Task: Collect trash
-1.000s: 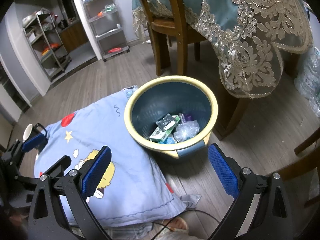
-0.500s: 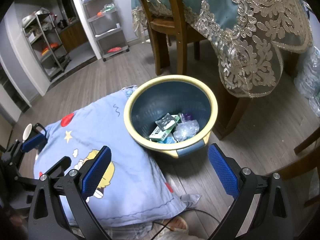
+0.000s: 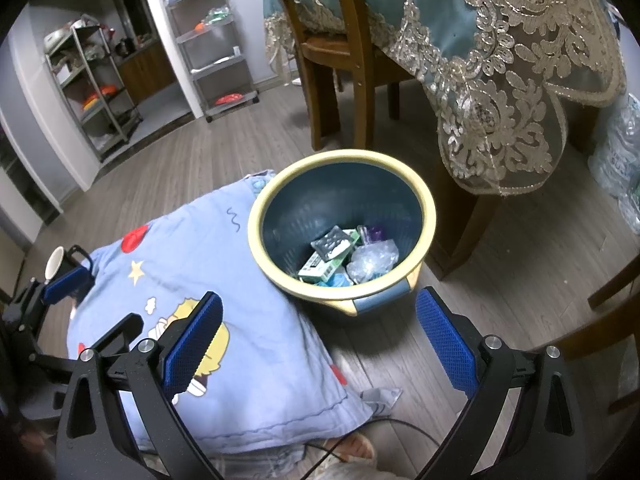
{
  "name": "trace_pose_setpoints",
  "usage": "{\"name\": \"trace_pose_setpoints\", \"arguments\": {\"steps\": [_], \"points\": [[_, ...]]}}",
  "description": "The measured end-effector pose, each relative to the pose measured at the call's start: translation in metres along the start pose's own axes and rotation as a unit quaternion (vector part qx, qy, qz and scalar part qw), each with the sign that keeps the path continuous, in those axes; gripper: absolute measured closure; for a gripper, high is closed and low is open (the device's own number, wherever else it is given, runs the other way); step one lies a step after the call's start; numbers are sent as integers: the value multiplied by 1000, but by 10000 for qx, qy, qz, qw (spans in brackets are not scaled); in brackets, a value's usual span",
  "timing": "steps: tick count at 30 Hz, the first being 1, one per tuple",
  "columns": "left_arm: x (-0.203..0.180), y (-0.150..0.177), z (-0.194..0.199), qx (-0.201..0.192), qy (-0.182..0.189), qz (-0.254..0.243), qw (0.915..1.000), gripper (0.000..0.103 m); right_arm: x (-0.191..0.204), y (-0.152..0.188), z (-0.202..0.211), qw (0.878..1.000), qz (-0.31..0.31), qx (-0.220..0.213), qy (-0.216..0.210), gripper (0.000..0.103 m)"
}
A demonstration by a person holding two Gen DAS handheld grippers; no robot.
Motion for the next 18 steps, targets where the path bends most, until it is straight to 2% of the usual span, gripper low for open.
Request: {"name": "trace_pose_setpoints", "arguments": {"steps": [9,14,18], "points": [[2,0,1,-23,-89,4,10000,6,-1,2,1,10000,-4,-26,1,6],[0,1,-4,115,112,46,9999,6,-1,1,-2,10000,-15,13,16,6],[0,2,-5,194,40,-9,9998,6,0,0,-4,10000,-25,19,24,6]]}}
Point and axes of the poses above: each gripper's, at about its wrist camera, not at the fingertips, and z roughly against the way its jaws point, x to its left, y to its underside, the point moved 8 cm from there along -z, roughly the way its jaws point, and after that the axes turned 14 degrees about -z, right-handed, at the moved point
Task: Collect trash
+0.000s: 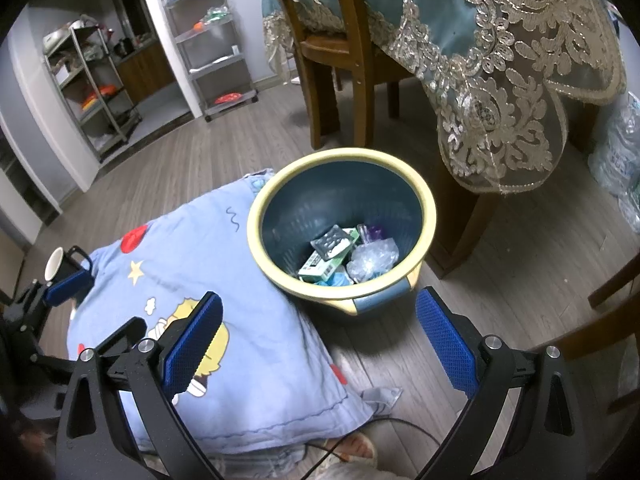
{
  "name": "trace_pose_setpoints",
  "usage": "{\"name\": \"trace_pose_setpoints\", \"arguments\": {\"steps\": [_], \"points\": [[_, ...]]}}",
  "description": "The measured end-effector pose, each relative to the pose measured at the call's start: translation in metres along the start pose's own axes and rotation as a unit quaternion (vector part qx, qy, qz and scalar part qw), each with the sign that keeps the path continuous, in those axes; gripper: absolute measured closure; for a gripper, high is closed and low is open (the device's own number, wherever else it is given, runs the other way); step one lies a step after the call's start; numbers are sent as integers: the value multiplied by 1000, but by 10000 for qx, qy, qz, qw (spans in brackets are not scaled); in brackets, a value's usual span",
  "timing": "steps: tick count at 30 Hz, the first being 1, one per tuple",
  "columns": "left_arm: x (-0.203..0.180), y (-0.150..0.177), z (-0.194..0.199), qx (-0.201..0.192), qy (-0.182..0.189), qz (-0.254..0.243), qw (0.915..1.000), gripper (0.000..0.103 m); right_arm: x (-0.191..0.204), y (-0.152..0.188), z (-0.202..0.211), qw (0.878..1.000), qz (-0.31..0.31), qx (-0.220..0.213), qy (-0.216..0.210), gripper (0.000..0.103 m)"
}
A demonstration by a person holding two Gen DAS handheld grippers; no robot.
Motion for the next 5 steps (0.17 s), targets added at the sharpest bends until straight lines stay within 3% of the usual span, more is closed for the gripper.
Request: {"name": "trace_pose_setpoints", "arguments": {"steps": [5], "points": [[13,4,8,50,-84,186,9998,6,4,1,-2,10000,43,-11,19,6]]}}
Point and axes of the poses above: each gripper's, at about its wrist camera, not at the fingertips, and z roughly against the way its jaws point, x to its left, y to its underside, the point moved 8 cm from there along -z, roughly the way its jaws point, and after that the axes turned 14 degrees about -z, right-handed, at the moved point
